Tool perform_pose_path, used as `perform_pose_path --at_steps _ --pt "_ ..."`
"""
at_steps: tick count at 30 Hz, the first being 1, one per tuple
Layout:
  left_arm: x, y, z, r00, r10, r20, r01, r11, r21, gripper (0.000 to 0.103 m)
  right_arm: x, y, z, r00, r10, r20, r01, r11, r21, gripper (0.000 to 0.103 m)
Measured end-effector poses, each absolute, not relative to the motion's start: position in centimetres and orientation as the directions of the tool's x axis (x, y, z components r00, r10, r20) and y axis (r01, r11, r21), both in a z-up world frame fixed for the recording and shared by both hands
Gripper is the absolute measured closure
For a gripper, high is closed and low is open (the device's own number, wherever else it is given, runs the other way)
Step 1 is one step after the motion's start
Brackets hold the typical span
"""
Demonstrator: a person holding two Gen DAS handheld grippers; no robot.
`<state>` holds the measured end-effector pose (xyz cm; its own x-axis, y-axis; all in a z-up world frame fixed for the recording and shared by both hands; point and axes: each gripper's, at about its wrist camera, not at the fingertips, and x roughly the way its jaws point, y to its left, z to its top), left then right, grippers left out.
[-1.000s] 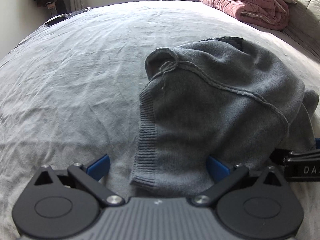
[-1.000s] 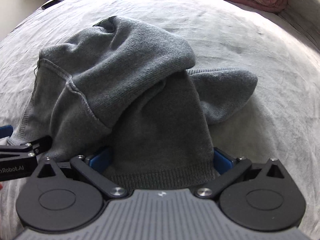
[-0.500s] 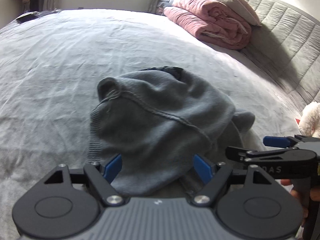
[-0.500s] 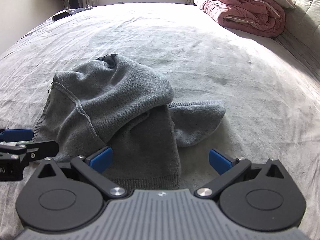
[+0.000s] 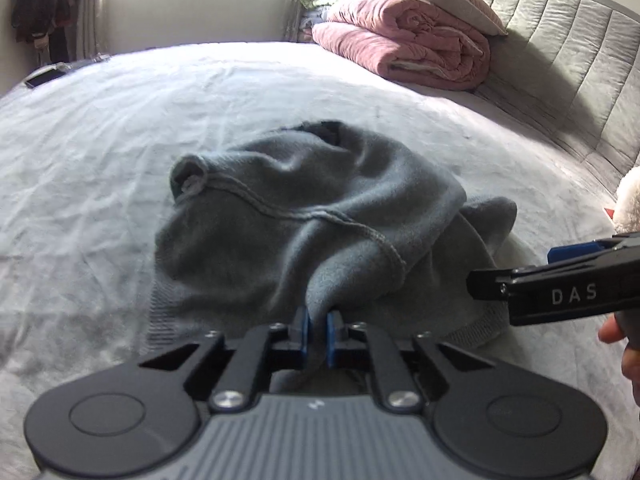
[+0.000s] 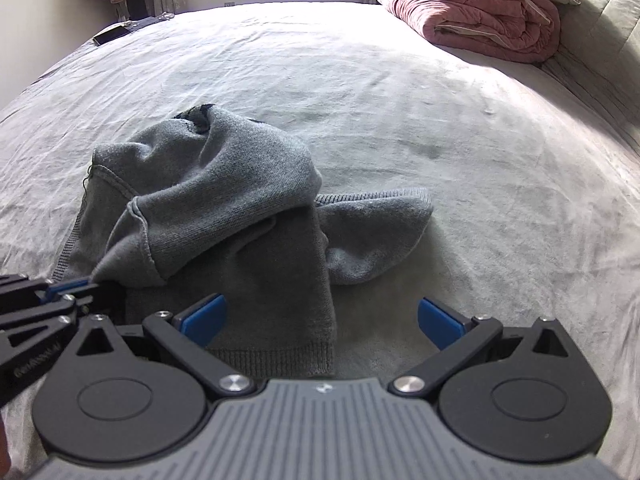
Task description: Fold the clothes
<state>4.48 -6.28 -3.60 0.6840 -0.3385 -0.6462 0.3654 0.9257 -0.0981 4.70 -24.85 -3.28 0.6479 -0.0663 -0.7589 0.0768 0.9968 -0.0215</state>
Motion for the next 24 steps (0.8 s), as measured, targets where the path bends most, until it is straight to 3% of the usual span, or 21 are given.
perform_pose_path --at_steps 8,15,24 --pt "5.2 0.1 1.6 0.800 -0.213 -0.561 0.234 0.972 -0.035 0.095 5.0 -25.2 -3.0 0.657 -0.023 -0.754 0.071 0.997 0.031 0.000" --pt "6.5 5.5 2.4 0.841 -0.064 -0.538 0.080 0.997 0.005 0.095 5.0 -24.7 -3.0 0.662 0.052 -0.748 0.040 0.994 0.104 0.000" --pt "10.5 11.3 1.6 0.850 0.112 -0.514 -0.151 0.988 -0.035 0.095 5.8 -24.0 -3.5 0.670 0.099 -0.736 0.024 0.988 0.154 0.030"
